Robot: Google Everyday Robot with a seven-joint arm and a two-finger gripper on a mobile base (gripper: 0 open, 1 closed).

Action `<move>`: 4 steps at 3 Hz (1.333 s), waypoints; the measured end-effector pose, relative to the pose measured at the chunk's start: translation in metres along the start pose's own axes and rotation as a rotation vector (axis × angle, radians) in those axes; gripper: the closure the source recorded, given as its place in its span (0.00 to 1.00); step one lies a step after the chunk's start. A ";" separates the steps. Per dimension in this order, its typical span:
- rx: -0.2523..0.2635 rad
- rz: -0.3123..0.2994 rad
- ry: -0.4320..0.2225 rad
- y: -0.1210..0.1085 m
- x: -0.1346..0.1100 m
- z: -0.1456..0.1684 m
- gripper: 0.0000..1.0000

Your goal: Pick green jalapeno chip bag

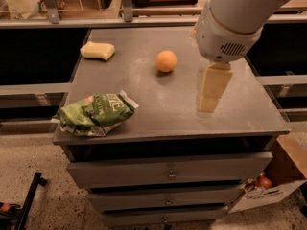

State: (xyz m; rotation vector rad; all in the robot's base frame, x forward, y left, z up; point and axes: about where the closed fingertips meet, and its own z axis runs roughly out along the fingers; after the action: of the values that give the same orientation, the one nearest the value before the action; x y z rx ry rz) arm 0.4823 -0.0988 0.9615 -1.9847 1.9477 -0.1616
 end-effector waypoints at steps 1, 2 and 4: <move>-0.035 -0.095 0.002 0.000 -0.037 0.034 0.00; -0.035 -0.095 0.001 0.000 -0.037 0.034 0.00; -0.043 -0.158 -0.064 -0.006 -0.070 0.054 0.00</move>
Offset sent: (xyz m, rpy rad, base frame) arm 0.0085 0.0366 -0.0227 -0.0294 0.0168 0.0810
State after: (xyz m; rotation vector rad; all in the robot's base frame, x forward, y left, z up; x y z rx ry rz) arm 0.5021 -0.0204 0.9246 -2.1441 1.7697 -0.0956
